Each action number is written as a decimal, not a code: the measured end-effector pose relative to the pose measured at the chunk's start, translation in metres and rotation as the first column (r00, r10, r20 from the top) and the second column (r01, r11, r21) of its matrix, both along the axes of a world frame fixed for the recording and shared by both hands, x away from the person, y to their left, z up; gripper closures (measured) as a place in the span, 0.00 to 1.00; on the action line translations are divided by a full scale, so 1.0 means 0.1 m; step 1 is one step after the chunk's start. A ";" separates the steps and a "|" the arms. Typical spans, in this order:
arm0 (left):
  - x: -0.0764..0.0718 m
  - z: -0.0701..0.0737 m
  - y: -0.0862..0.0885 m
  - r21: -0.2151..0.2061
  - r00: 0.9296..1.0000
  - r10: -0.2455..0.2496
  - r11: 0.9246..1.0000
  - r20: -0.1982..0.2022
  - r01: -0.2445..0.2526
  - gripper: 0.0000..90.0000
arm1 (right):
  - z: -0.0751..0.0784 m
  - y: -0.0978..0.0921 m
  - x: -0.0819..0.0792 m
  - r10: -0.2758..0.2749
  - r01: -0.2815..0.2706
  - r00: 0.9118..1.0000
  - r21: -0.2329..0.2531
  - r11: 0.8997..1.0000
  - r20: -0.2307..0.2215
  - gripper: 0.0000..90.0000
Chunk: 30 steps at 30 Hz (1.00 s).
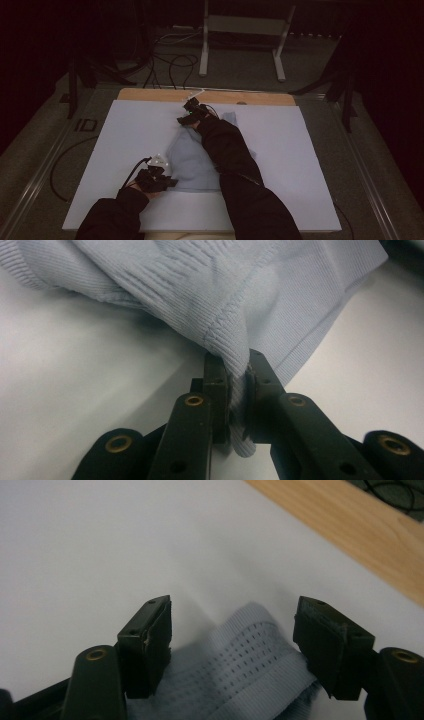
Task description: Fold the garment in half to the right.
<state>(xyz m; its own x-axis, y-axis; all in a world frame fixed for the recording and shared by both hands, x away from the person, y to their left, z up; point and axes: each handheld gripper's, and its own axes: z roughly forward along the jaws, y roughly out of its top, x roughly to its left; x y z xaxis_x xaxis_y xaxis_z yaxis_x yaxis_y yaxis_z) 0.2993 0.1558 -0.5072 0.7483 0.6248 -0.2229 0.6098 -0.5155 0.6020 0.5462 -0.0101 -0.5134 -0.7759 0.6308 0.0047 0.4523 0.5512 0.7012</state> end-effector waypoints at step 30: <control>-0.03 0.07 -0.04 0.001 1.000 -0.011 1.000 -0.005 0.011 0.94 | 0.13 -0.03 -0.07 0.065 -0.064 0.998 -0.082 0.995 0.011 0.96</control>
